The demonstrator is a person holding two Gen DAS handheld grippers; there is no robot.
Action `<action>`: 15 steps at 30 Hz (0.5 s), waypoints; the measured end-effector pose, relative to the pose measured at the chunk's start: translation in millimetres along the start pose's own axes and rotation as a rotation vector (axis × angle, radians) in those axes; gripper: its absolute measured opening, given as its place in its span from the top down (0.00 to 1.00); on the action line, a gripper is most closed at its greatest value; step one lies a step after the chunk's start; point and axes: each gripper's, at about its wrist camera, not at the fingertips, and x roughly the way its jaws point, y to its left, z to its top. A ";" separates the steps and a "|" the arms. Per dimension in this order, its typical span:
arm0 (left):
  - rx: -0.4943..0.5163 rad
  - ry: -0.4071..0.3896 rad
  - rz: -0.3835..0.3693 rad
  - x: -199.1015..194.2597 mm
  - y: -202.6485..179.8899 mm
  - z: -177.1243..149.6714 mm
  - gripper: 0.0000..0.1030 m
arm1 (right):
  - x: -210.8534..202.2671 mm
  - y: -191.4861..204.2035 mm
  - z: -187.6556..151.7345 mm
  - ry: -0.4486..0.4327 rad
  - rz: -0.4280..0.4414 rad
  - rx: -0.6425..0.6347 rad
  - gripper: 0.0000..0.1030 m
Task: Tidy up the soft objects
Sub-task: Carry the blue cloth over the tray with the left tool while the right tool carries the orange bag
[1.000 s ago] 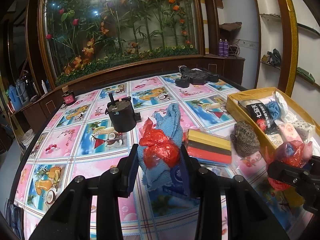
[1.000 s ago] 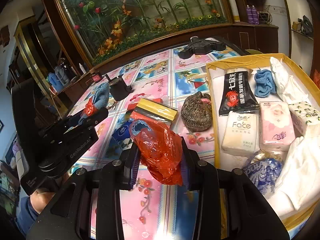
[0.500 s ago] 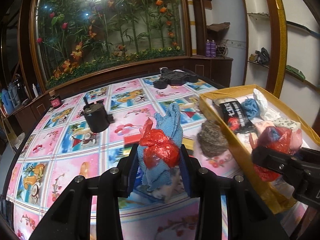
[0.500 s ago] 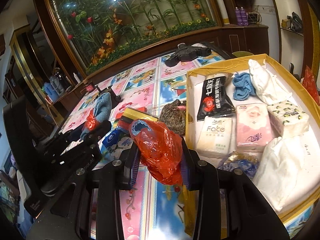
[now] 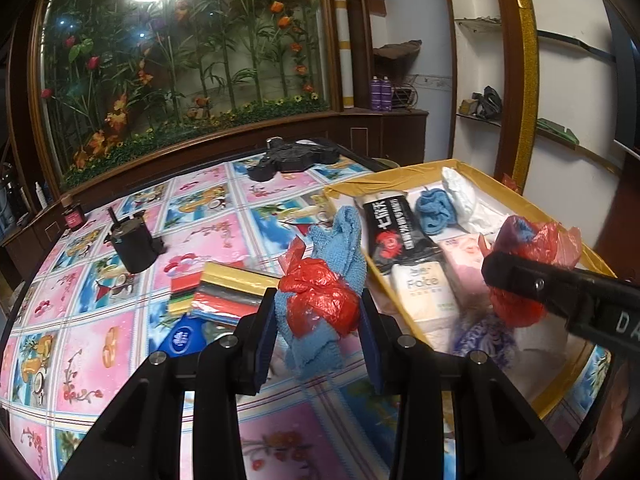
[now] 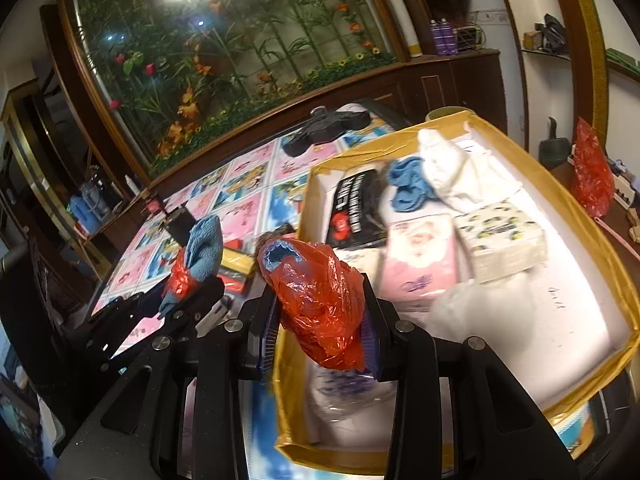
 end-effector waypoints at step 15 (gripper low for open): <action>0.069 0.037 -0.128 8.5 -58.5 5.0 0.63 | -25.8 -69.7 7.8 -0.035 -0.130 0.094 0.67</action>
